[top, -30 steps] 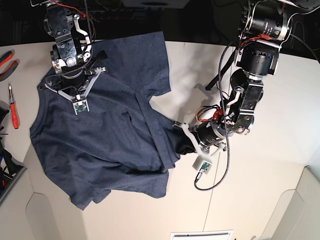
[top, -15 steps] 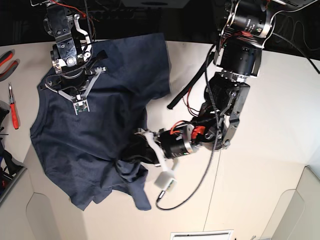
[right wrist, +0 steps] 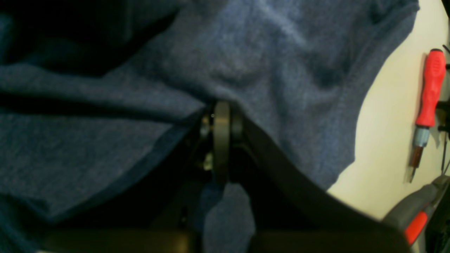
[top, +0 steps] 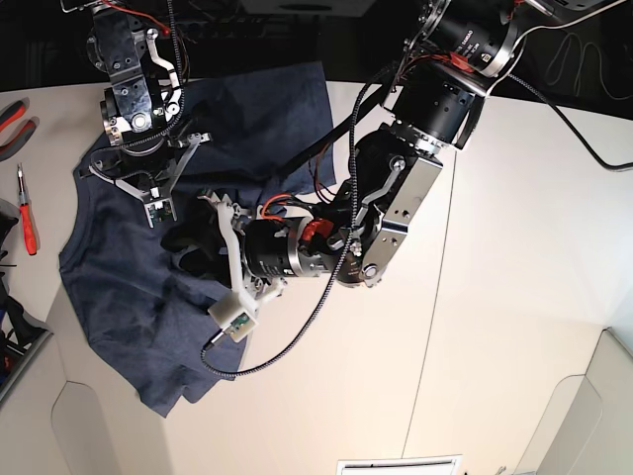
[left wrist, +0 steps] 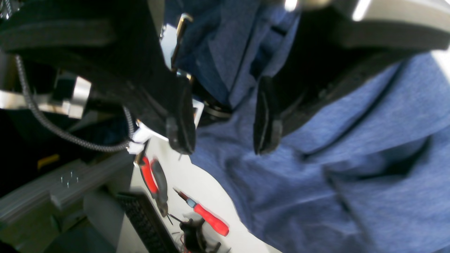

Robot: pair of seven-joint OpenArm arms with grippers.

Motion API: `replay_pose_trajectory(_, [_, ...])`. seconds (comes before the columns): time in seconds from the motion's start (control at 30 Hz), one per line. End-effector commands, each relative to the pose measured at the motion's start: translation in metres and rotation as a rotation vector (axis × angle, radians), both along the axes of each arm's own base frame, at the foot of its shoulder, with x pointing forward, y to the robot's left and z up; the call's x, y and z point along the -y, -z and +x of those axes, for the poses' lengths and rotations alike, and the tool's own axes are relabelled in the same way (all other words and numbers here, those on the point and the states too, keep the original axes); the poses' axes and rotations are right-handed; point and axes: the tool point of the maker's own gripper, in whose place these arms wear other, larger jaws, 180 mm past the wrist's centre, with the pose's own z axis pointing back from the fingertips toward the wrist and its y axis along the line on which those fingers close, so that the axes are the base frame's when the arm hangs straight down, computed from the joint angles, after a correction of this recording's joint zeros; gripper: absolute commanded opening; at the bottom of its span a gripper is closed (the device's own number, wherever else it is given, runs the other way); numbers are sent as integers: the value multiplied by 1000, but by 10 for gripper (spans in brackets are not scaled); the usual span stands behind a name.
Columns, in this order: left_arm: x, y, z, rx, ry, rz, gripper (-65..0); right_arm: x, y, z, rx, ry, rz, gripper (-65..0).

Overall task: Layout the t-shirt on the table in an organized manner, then fold the t-shirt properly
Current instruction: 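Grasp the bunched hem with the left gripper and lift it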

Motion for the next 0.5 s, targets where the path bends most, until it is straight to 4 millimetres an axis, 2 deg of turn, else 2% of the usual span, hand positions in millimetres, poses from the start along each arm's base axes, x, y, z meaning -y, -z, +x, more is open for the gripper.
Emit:
replay_pose_trajectory(0.0, [1,-24,13,35,-15,-62,-343,-1,4,-6,-37,-1,11,-650])
replay_pose_trajectory(0.13, [-32,-13,31,12,-101,-24,-357,-1,4,-7,-38,-1,11,-650])
replay_pose_trajectory(0.2, [-54,0,41,18,-156,45,-384,-1,4,-6,-37,-1,10,-650])
replay_pose_trajectory(0.3, [-89,25,59,0,-289,171,-386,-1,4,-6,-37,-2,10,-650])
replay_pose_trajectory(0.37, [-99,35,64,-6,-331,206,-386,-1,4,-6,-37,-1,11,-650])
replay_pose_trajectory(0.47, [-101,50,64,-35,-351,211,-385,-1,4,-6,-37,-1,11,-650])
